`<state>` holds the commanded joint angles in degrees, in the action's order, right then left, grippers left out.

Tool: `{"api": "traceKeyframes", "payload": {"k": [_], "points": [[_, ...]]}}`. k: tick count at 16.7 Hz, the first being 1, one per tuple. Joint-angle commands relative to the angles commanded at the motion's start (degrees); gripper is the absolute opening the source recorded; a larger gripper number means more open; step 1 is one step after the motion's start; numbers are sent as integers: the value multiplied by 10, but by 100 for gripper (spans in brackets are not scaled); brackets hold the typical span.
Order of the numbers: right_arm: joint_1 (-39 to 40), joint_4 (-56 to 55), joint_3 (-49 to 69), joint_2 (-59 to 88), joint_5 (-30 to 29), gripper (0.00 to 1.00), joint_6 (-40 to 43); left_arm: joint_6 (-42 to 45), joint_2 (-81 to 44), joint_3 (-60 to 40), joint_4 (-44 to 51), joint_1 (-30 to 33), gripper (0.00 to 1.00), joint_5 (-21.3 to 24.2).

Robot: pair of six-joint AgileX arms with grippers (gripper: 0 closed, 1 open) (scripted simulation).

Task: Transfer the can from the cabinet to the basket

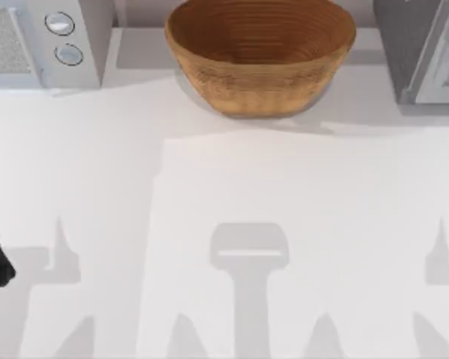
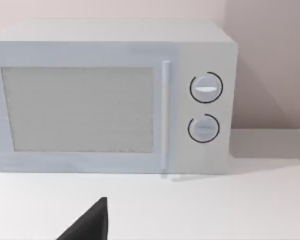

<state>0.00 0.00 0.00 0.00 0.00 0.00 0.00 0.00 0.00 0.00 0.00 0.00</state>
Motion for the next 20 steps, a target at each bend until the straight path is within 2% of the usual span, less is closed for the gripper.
{"api": "traceKeyframes", "payload": {"k": [4, 8, 20], "points": [[3, 4, 18, 15, -2, 100, 0, 0, 0, 0, 0, 0, 100, 0], [17, 29, 127, 104, -15, 100, -1, 0, 0, 0, 0, 0, 100, 0], [79, 182, 743, 575, -86, 100, -5, 0, 0, 0, 0, 0, 100, 0]]}}
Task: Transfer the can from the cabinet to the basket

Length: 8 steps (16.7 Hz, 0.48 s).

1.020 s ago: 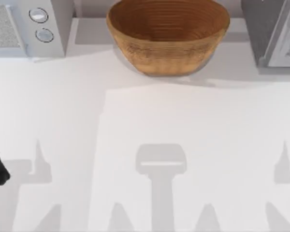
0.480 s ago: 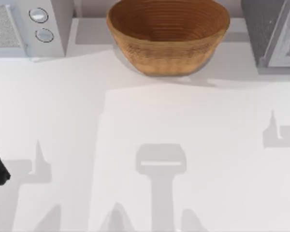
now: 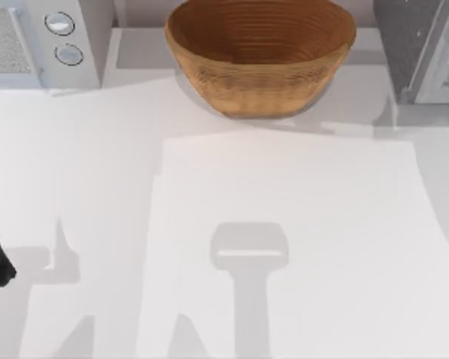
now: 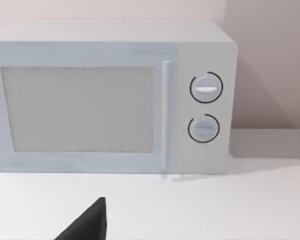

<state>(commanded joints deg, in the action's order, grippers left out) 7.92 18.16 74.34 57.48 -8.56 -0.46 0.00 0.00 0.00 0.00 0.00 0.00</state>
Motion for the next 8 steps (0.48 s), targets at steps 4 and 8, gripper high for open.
{"api": "traceKeyframes", "payload": {"k": [4, 8], "points": [[17, 38, 167, 121, -18, 100, -2, 0, 0, 0, 0, 0, 100, 0], [26, 56, 249, 182, -27, 100, -4, 0, 0, 0, 0, 0, 100, 0]]}}
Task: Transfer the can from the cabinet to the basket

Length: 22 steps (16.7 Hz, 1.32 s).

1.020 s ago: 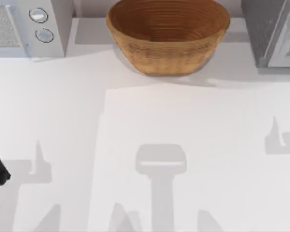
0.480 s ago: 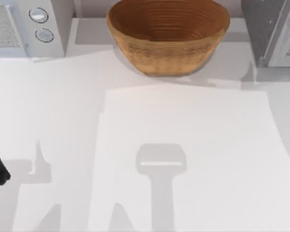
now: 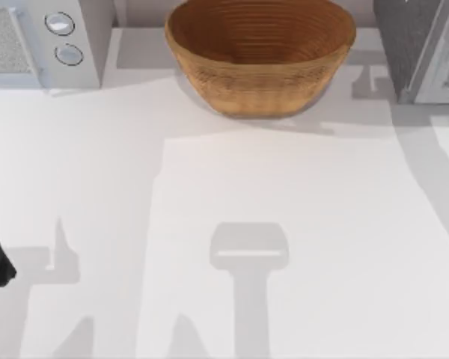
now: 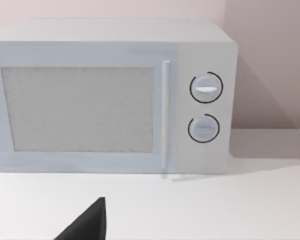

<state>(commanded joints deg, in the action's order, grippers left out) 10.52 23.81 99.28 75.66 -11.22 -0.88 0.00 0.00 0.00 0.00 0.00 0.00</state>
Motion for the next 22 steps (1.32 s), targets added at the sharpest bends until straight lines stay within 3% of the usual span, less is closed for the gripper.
{"api": "traceKeyframes", "payload": {"k": [7, 15, 22], "points": [[2, -3, 13, 12, -5, 100, 1, 0, 0, 0, 0, 0, 100, 0], [55, -37, 132, 164, -64, 100, 2, 0, 0, 0, 0, 0, 100, 0], [52, -34, 155, 184, -62, 100, 2, 0, 0, 0, 0, 0, 100, 0]]}}
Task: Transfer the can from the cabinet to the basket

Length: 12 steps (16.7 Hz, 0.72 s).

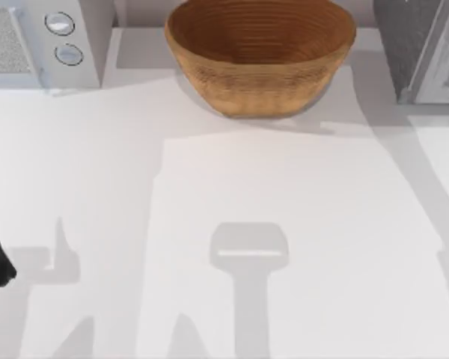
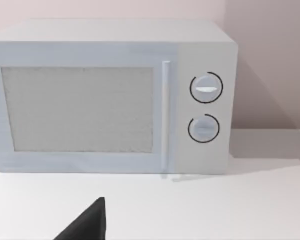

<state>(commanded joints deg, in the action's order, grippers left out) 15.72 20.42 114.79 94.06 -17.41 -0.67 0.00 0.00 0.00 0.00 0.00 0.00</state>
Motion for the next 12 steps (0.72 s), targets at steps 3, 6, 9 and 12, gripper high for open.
{"api": "traceKeyframes", "payload": {"k": [3, 6, 9, 12], "points": [[-8, 10, 58, 47, 7, 100, 0, 0, 0, 0, 0, 0, 100, 0], [-17, 22, 121, 98, 16, 100, 0, 0, 0, 0, 0, 0, 100, 0], [-23, 29, 159, 129, 22, 100, 0, 0, 0, 0, 0, 0, 100, 0], [-24, 29, 161, 131, 22, 100, 0, 0, 0, 0, 0, 0, 100, 0]]}}
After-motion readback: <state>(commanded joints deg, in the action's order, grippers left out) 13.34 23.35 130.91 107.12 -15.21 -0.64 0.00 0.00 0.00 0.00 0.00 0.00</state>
